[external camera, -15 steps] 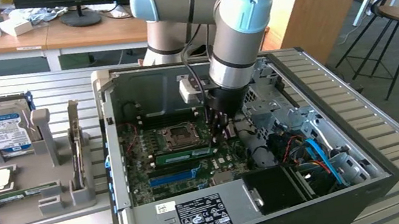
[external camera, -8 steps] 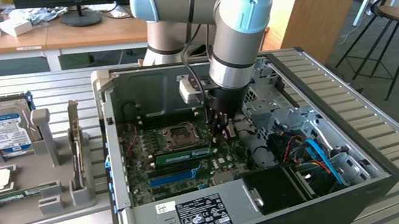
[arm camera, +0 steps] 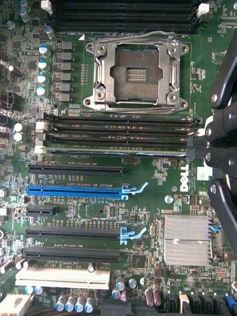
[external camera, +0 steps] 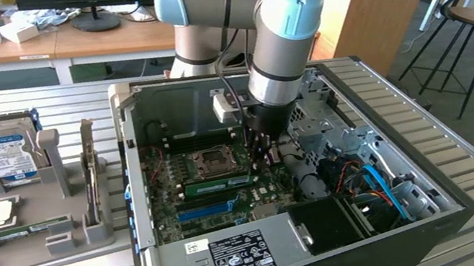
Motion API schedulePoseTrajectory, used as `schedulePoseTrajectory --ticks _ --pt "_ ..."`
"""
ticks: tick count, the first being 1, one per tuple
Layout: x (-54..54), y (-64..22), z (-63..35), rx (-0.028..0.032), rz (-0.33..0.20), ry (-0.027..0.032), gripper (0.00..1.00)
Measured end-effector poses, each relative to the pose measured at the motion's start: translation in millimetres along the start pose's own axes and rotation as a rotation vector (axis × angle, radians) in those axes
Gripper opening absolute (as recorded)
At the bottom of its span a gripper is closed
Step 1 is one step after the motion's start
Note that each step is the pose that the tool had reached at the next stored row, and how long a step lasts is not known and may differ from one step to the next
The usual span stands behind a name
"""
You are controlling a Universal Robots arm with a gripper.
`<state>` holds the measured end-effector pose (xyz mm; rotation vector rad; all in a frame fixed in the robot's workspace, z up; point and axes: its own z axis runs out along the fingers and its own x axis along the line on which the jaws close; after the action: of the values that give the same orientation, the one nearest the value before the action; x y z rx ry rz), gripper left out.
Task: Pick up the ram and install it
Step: 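Press down the ram until it locks into place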
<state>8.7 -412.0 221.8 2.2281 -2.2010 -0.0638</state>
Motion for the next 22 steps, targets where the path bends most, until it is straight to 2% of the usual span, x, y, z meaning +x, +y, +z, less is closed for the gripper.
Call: schedulePoseTrajectory --ticks 3,5,9,17,22 --pt "-0.3 0.0 -1.9 -0.0029 0.0 -0.0022 0.1" --pt "-0.2 0.0 -7.9 -0.0088 0.0 -0.0005 0.1" --pt "-0.3 0.2 -13.8 -0.0141 0.0 -0.0003 0.1" --pt "-0.6 0.5 -25.0 -0.0202 0.001 -0.0003 0.1" --pt "-0.7 0.6 -29.0 -0.021 0.001 -0.0004 0.1"
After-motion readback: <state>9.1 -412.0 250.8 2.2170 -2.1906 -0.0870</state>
